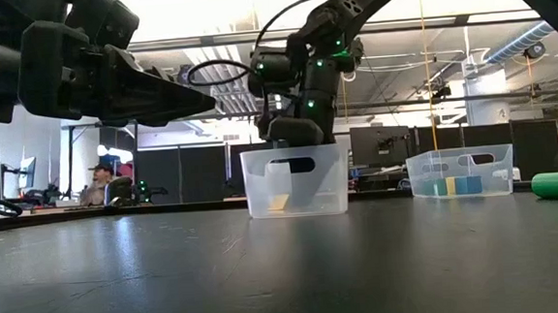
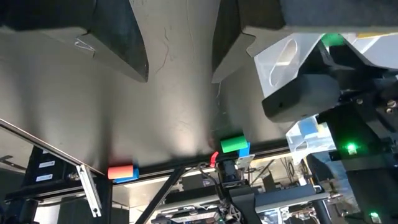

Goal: Sort blocks by size
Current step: Put the green triangular block into the middle transparent bin, then put the blue triangular block into the middle transparent bin

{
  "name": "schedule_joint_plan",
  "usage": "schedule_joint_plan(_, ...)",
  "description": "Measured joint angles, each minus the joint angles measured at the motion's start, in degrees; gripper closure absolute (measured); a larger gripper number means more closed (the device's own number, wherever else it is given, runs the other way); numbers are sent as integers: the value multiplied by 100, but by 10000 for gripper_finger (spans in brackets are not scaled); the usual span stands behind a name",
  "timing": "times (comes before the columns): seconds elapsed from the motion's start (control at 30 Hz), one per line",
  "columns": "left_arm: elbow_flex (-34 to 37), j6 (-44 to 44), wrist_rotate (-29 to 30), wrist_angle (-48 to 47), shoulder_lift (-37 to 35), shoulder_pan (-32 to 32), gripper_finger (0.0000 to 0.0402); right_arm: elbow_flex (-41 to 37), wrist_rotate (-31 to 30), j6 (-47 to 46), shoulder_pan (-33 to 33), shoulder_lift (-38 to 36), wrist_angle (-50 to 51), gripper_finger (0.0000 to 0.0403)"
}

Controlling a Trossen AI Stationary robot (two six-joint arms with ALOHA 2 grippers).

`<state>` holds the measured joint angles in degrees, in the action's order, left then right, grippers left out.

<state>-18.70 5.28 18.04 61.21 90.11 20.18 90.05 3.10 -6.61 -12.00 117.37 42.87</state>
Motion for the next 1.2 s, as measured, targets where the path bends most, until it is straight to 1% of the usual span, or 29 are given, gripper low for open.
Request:
schedule_joint_plan(0.13,4,-2,0,0,0,1,240,-14,-11,-15,26,-318,21,186)
schedule_joint_plan(0.2,4,-19,0,-7,0,0,240,-9,-12,-112,54,-584,74,170)
schedule_joint_plan(0.27,6,-42,-2,-97,0,2,240,-7,-4,-231,116,-920,350,156)
schedule_joint_plan(0.37,11,-43,0,-121,0,2,240,-7,-120,-506,296,-1537,1150,143)
schedule_joint_plan(0.47,11,-44,0,-109,0,2,240,-59,-549,-1008,559,-2194,2280,141)
schedule_joint_plan(0.53,9,-44,0,-70,0,2,240,-232,-760,-1407,791,-2578,2891,144)
schedule_joint_plan(0.6,9,-45,0,-74,0,2,240,-518,-792,-1820,1049,-2926,3191,149)
schedule_joint_plan(0.7,9,-119,0,-65,0,2,240,-1206,-890,-2489,1457,-3447,3230,154)
schedule_joint_plan(0.8,9,-155,0,-45,0,2,240,-1963,-855,-3057,1766,-3752,3200,153)
schedule_joint_plan(0.87,9,-159,0,-28,0,2,240,-2471,-725,-3313,1888,-3907,3202,143)
schedule_joint_plan(1.03,9,-179,-2,29,0,2,240,-3604,-764,-3327,1912,-4066,3210,110)
schedule_joint_plan(1.2,9,-181,-2,118,0,2,240,-4223,-753,-2924,1765,-3863,3234,85)
